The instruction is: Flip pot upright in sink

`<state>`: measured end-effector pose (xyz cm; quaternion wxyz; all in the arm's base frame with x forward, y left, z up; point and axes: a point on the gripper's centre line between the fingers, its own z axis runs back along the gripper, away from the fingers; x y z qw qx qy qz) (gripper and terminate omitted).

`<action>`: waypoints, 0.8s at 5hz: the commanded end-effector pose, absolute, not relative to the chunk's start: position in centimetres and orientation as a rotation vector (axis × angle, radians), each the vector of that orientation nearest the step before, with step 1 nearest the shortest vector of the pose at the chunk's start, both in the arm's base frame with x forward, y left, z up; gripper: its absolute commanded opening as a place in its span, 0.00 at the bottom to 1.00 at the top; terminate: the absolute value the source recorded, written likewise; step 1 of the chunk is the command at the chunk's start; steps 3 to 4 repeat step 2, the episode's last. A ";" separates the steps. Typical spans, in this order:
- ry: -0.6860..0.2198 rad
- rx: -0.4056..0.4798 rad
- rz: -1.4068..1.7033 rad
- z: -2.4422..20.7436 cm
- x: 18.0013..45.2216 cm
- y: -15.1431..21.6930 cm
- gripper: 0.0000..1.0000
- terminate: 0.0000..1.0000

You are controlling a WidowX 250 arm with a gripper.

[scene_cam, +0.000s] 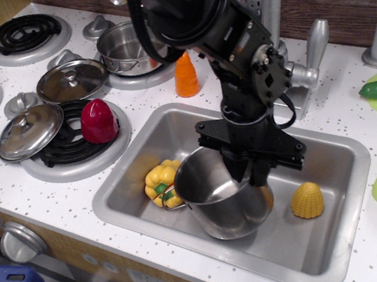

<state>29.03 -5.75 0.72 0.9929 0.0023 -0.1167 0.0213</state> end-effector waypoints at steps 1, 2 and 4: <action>-0.292 -0.009 0.044 2.4 29.8 -5.9 1.00 0.00; -0.292 -0.009 0.044 2.4 29.8 -5.9 1.00 1.00; -0.292 -0.009 0.044 2.4 29.8 -5.9 1.00 1.00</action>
